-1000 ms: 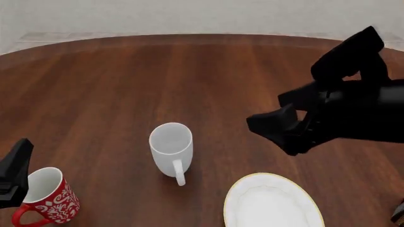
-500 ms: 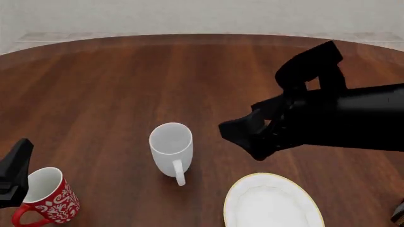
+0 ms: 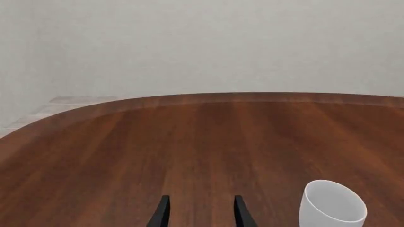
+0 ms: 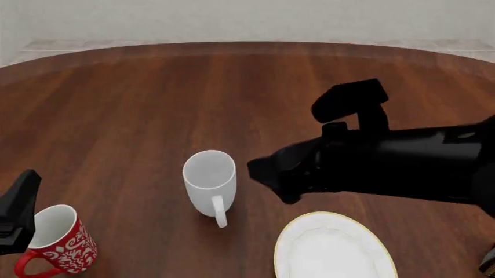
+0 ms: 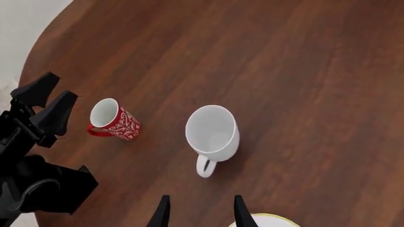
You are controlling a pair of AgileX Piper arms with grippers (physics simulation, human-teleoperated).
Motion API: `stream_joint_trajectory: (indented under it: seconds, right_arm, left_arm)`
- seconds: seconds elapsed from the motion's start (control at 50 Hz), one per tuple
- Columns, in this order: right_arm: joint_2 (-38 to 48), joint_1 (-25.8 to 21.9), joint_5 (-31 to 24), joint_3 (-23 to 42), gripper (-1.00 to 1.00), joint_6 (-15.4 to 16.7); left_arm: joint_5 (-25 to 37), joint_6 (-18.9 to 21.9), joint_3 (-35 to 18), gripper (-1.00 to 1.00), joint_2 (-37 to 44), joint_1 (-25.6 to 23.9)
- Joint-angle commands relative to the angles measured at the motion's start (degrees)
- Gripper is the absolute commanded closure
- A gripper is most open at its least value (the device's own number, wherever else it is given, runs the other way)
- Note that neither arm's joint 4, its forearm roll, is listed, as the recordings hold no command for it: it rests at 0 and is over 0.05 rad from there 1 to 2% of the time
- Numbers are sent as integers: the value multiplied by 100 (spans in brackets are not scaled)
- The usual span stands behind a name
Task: Put the white mug on the plate.
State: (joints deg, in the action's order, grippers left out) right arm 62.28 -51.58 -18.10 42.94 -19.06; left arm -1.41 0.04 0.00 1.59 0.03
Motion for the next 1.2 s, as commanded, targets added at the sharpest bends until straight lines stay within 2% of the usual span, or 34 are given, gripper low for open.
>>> stream_joint_trajectory:
  seconds: [0.02,0.42,1.2]
  right_arm:
    - [162,7,346,-223,-100,-260]
    - [490,42,729,-415,-100,-372]
    - [1564,-58,1436,-299,-100,-575]
  left_arm:
    - [44,6,-7,-100,-42,-1]
    - [43,6,-7,-100,-41,1]
    - [43,7,-7,-100,-42,-1]
